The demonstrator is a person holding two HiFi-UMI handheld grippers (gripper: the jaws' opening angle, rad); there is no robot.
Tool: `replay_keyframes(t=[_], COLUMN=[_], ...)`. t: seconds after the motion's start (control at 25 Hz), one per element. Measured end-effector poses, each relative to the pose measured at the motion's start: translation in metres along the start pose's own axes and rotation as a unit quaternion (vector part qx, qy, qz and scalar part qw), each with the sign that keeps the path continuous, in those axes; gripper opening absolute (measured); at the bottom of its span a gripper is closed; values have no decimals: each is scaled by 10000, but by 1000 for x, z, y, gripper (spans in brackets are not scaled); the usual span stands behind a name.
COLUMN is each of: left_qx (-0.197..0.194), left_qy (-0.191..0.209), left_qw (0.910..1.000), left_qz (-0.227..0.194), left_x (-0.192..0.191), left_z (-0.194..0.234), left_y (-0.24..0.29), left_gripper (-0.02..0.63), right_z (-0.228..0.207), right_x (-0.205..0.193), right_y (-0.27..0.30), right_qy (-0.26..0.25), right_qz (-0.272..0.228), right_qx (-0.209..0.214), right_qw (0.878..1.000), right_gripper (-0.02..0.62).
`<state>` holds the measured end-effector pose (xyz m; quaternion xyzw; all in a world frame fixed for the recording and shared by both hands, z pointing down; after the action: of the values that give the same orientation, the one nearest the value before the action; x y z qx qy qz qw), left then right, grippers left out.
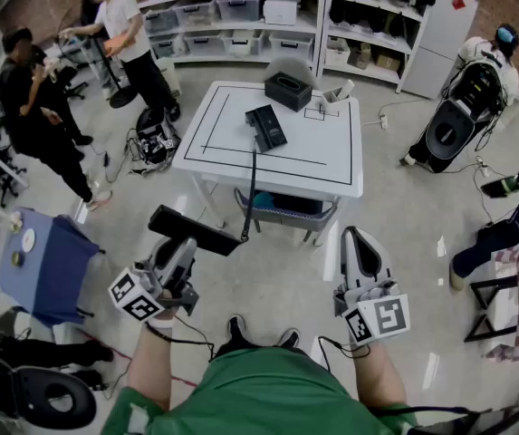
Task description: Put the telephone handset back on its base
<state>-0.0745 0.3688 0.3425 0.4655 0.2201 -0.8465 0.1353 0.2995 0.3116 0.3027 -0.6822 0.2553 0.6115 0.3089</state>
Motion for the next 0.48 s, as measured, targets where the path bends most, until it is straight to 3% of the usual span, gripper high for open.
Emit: replay_keyframes(t=[0.48], left_qx=[-289], left_qy=[-86], left_qw=[9994], left_qz=[152], left_x=[33], left_z=[42], left_y=[-10], left_gripper=[80], right_z=[35], right_x=[0], right_y=[35], right_qy=[88], right_qz=[2], right_qx=[-418], right_qw=[9991], right_gripper=[23])
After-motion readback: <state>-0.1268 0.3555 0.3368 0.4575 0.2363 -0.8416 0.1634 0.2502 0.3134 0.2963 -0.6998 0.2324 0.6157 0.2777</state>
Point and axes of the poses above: the fingertips, and each gripper's own axes: y forward along the fingers, z to its left, x out of its top, the point moved 8 cm from there along -y, backward along the fingers, and after that the axes turned 10 degrees about x, right-handed, at the moved point
